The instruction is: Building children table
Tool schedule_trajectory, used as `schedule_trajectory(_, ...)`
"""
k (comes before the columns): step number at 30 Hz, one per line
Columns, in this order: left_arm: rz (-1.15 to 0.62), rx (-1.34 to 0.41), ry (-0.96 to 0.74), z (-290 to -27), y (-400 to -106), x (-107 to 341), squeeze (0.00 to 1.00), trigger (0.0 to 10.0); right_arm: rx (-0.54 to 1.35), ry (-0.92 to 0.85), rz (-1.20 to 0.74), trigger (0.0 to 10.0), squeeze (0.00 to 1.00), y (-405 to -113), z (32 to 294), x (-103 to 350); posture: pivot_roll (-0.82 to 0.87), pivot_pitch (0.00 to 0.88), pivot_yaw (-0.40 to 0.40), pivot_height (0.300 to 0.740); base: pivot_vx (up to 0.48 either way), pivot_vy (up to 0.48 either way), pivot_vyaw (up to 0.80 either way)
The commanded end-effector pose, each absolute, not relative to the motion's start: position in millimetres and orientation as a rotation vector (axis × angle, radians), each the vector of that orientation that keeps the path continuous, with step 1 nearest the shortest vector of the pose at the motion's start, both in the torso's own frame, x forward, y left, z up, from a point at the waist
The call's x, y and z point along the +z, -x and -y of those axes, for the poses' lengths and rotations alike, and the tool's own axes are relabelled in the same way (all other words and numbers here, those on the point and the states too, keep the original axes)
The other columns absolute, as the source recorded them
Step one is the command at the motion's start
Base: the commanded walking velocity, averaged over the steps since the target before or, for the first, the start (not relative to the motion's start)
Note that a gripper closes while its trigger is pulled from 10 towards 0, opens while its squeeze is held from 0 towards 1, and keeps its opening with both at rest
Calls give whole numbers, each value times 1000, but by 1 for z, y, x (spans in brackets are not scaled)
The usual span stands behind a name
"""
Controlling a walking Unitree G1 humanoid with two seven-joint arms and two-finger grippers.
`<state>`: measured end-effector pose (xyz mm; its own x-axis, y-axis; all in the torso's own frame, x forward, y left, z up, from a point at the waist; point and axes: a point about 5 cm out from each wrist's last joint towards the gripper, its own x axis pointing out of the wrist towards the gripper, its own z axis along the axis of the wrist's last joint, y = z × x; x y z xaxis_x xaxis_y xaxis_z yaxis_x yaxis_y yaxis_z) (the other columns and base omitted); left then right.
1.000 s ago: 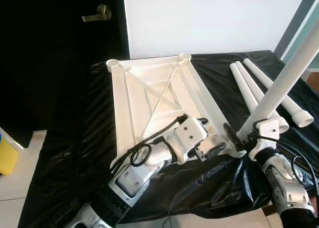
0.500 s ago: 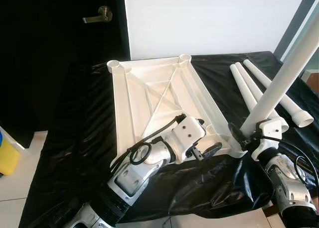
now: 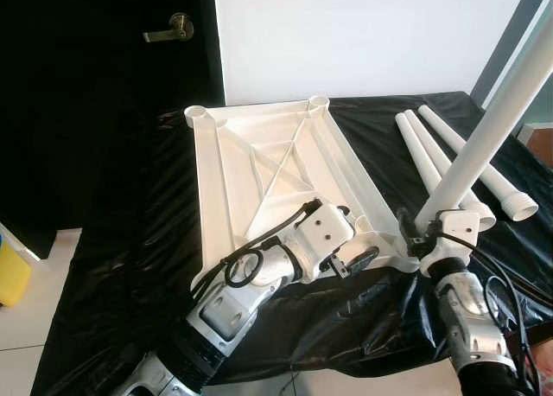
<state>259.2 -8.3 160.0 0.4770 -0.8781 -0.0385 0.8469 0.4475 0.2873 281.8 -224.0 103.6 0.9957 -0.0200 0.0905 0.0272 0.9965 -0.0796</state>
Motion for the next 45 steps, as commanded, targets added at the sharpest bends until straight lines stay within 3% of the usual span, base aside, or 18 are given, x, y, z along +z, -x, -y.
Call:
schedule_trajectory(1,127,-1052,-302,8,-262,160,0,10000,-55,64,-4,10000,0,-277,220,85,-11,0,-33,740,0,0,0)
schedule_trajectory(6,121,-1034,-303,6,-264,158,0,10000,-105,43,-6,10000,0,-277,210,83,-7,0,-42,740,0,0,0)
schedule_trajectory(10,102,-968,-299,-8,-278,157,0,10000,-251,-26,-1,10000,0,-278,179,86,-2,0,-51,740,0,0,0)
schedule_trajectory(29,128,-984,-330,-16,-288,159,0,10000,-281,0,71,10000,0,-272,184,99,-32,0,-26,740,0,0,0)
schedule_trajectory(30,130,-986,-329,-16,-289,159,0,10000,-274,3,87,10000,1000,-271,186,101,-36,0,-20,740,0,0,0)
schedule_trajectory(42,152,-996,-314,-17,-289,163,0,10000,-149,51,152,10000,1000,-267,204,112,-43,0,-13,740,0,0,0)
schedule_trajectory(43,154,-1003,-317,-17,-289,163,0,10000,-124,58,148,10000,0,-268,206,113,-44,0,-12,740,0,0,0)
schedule_trajectory(45,156,-1008,-320,-17,-289,162,0,10000,-109,62,145,10000,0,-268,208,113,-44,0,-12,740,0,0,0)
